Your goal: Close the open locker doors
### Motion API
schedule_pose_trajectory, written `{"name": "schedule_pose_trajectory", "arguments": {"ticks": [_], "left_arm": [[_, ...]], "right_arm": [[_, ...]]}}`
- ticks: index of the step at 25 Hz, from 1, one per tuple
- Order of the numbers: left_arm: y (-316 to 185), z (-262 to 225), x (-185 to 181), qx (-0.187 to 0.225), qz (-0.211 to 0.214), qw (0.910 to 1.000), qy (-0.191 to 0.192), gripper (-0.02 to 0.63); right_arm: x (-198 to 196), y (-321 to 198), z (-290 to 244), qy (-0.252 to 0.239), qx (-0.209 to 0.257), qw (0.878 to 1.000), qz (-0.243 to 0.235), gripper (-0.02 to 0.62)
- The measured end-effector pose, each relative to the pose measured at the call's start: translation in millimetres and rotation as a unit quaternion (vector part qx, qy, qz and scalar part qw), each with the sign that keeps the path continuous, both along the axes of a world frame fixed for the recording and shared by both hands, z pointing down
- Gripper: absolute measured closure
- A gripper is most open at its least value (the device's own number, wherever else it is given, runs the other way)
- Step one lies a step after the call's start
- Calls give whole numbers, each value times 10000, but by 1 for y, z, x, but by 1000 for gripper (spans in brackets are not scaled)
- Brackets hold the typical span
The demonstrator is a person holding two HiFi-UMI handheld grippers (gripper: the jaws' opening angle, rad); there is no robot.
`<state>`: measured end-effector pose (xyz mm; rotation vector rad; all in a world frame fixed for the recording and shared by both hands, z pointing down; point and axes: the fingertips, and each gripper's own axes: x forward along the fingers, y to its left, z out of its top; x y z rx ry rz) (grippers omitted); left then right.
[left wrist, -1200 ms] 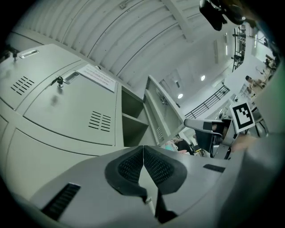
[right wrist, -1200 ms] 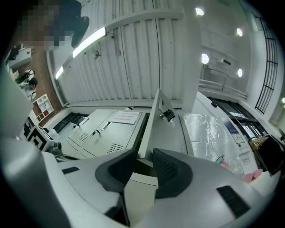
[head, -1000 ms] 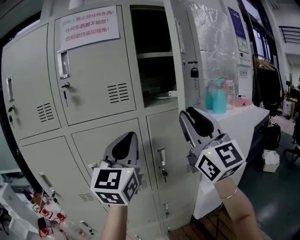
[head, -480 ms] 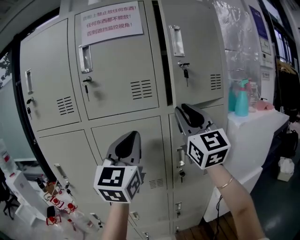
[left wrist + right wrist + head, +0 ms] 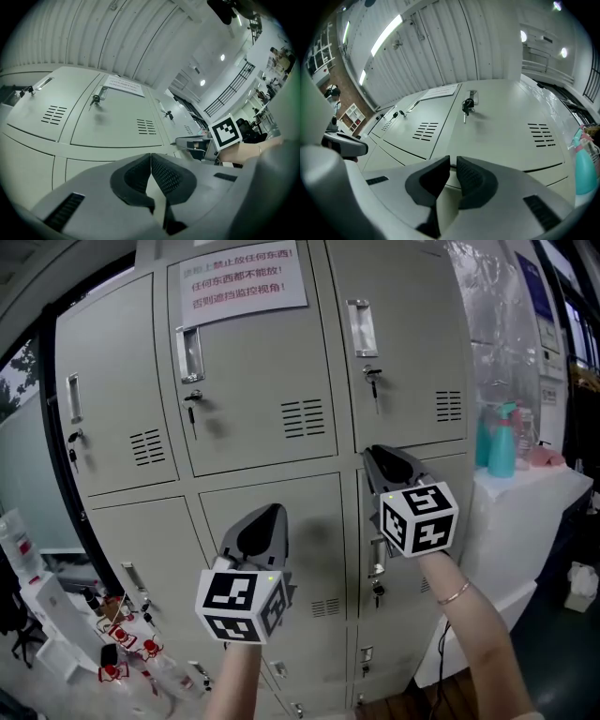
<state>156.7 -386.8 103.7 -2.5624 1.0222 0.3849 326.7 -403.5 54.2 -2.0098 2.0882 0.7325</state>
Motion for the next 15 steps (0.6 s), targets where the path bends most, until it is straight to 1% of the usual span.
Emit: {"name": "schedule_pose_trajectory", "arguments": {"ticks": [6, 11, 15], "left_arm": [[-3, 2, -7, -39, -42, 10000, 23, 584], [-2, 6, -15, -99, -66, 9999, 77, 584], [0, 12, -23, -174, -93, 9998, 90, 584]], "right_arm": [[2, -11, 3, -49, -207, 9998, 56, 565], [0, -9, 4, -84, -311, 9995, 74, 572], [-16, 18, 7, -202, -77, 9996, -207, 572]]}}
